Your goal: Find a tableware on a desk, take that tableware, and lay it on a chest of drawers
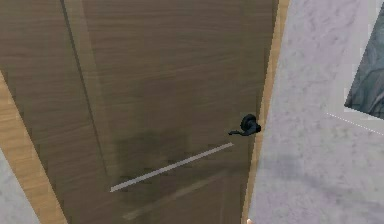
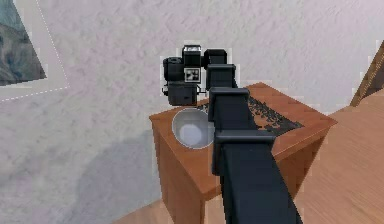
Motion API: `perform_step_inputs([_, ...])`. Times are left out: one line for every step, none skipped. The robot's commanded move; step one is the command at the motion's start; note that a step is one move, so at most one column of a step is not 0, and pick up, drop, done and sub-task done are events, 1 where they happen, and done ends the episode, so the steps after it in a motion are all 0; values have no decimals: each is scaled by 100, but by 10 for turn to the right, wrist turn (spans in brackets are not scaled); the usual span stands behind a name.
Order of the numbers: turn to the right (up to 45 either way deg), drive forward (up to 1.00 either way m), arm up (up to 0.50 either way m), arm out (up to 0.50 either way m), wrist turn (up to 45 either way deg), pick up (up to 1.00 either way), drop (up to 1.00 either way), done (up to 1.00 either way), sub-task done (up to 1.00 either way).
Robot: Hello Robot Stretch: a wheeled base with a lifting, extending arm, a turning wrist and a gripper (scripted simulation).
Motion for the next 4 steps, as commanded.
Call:
perform_step_inputs([0,0,0,0,120,0,0,0,0])
perform_step_inputs([0,0,-22,0,0,0,0,0,0])
perform_step_inputs([0,0,0,0,0,100,0,0,0])
perform_step_inputs([0,0,10,0,0,0,0,0,0])
